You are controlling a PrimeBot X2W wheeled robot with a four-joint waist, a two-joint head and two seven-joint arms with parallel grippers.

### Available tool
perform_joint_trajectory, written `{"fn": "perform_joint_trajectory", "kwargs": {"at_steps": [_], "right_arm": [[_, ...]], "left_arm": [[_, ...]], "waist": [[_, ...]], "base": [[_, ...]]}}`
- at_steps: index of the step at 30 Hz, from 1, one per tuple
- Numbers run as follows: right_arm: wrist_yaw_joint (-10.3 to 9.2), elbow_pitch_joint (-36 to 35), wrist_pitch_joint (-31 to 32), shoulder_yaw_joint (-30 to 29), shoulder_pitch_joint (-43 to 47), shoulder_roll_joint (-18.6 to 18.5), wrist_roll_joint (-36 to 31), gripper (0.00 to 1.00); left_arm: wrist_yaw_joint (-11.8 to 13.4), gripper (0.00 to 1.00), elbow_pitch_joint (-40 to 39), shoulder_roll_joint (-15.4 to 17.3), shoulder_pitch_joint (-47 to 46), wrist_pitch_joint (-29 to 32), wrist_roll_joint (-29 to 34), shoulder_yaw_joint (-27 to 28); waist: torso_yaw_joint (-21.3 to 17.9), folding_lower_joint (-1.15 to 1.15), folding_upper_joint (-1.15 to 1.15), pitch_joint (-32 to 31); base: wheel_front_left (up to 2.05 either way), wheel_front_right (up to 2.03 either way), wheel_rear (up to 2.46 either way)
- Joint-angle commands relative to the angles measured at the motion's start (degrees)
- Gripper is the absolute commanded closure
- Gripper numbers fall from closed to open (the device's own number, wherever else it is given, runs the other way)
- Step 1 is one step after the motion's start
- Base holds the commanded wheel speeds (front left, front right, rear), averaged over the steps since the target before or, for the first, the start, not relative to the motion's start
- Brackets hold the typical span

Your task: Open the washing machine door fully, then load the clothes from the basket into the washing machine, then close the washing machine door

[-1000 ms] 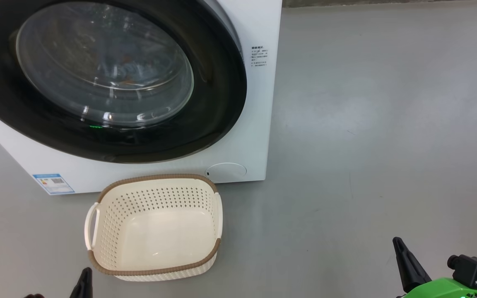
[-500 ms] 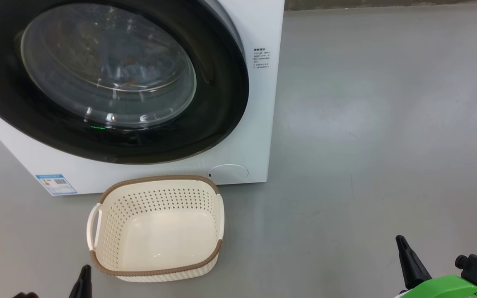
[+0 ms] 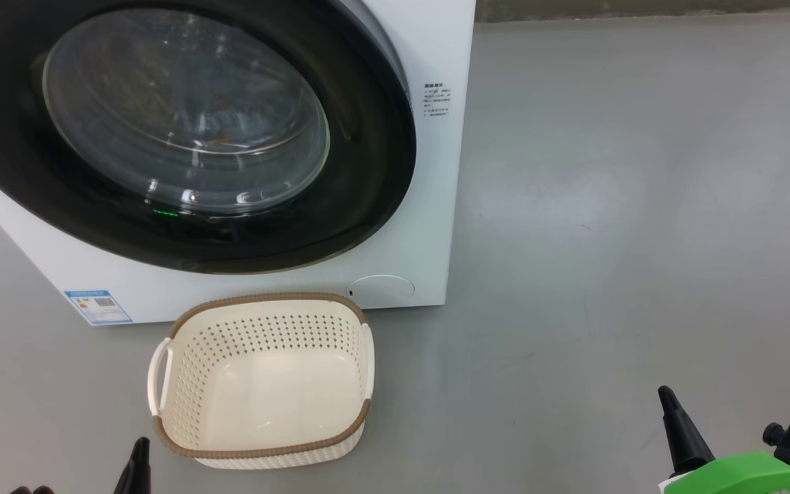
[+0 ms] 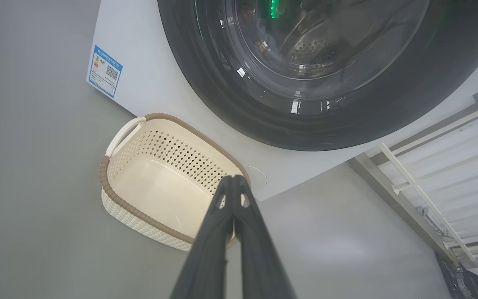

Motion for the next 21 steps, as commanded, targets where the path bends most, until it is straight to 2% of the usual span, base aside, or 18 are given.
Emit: {"fn": "perform_joint_trajectory", "kwargs": {"at_steps": [1, 21], "right_arm": [[0.04, -1.7, 0.5, -0.2, -2.0, -0.3, 1.6, 1.00], [0.06, -3.2, 3.9, -1.6, -2.5, 0.9, 12.5, 1.00]], "left_arm": [[-0.1, 1.00, -1.6, 0.5, -2.7, 0.4, -1.7, 1.5], [-0.1, 1.00, -2.0, -0.8, -4.1, 3.7, -11.8, 3.4]], "waist": [[0.0, 0.00, 0.00, -0.1], [0.6, 0.00, 0.00, -0.7]], "base": [[0.00, 0.00, 0.00], [0.00, 0.00, 0.00]]}}
